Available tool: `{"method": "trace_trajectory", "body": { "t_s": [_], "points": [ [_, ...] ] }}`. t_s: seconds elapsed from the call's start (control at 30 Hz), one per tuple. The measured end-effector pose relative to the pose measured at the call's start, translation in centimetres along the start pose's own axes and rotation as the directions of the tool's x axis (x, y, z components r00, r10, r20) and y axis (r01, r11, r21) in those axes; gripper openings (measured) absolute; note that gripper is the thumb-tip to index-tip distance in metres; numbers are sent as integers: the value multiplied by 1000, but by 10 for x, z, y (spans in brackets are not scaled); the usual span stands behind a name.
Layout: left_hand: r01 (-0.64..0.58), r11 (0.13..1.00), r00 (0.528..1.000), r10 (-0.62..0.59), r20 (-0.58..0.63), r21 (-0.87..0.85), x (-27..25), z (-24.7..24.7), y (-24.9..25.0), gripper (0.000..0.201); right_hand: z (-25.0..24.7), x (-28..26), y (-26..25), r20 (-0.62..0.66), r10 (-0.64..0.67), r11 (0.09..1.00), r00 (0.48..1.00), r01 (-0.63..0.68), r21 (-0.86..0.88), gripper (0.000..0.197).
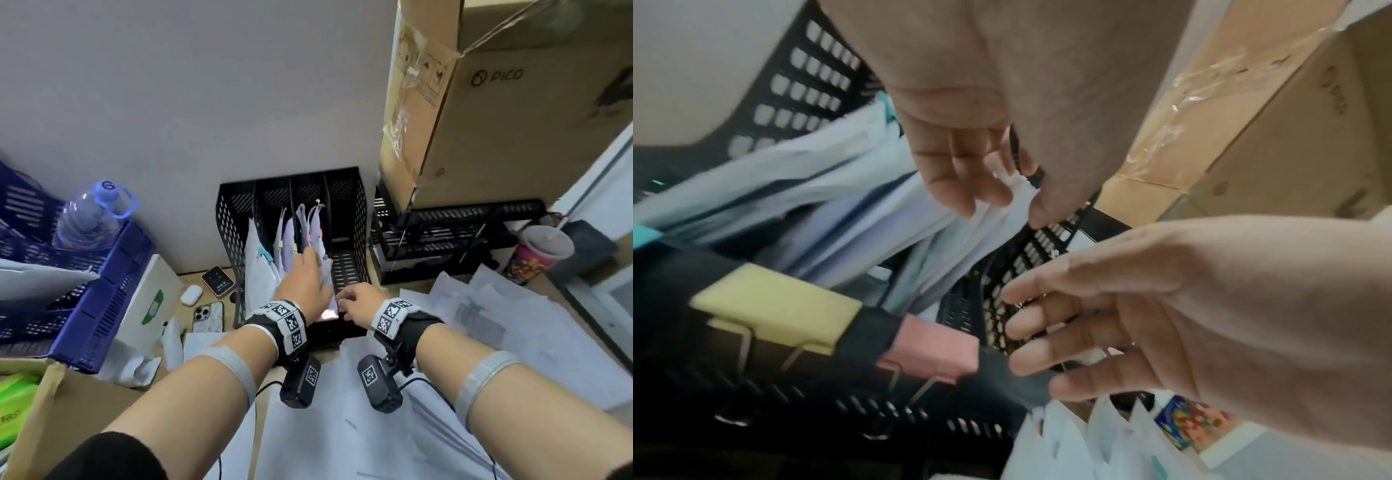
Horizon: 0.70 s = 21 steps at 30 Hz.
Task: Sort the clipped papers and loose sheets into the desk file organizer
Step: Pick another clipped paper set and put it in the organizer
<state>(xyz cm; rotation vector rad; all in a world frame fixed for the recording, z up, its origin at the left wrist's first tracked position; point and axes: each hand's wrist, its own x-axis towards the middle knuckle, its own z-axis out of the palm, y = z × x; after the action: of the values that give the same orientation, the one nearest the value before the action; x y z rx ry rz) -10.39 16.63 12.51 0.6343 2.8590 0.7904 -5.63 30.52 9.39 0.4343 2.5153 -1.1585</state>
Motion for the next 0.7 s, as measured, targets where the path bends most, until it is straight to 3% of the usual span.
{"method": "trace_trajectory", "body": {
  "t_s": [0.1,0.17,0.27,0.33,0.4,0.47,0.53,0.7],
  "points": [
    [-112,988,993,116,34,-106,-6,20,21,24,-1,-27,41,-45,100,995,994,-100,16,16],
    [-141,978,967,170,190,-155,-11,46,35,19,-2,-48,77,-112,204,979,973,-204,5,20],
    [-101,978,858,179,482,-183,-24,95,49,15,-7,-84,136,-192,399,917,897,-392,73,24],
    [-83,989,756,143,639,-124,-35,124,52,30,-13,-107,173,-212,529,849,822,-512,132,28],
    [-93,995,712,93,696,-38,-43,146,53,52,-20,-128,202,-216,632,775,744,-605,183,37],
    [-68,998,715,45,697,5,-47,164,55,65,-25,-140,227,-192,698,716,690,-662,222,49],
    [-29,999,719,8,695,19,-44,177,59,72,-30,-143,243,-125,721,688,681,-684,241,57],
    [28,993,774,-96,626,119,-30,200,73,62,-34,-131,276,-19,742,646,670,-706,290,57]
  ]
}}
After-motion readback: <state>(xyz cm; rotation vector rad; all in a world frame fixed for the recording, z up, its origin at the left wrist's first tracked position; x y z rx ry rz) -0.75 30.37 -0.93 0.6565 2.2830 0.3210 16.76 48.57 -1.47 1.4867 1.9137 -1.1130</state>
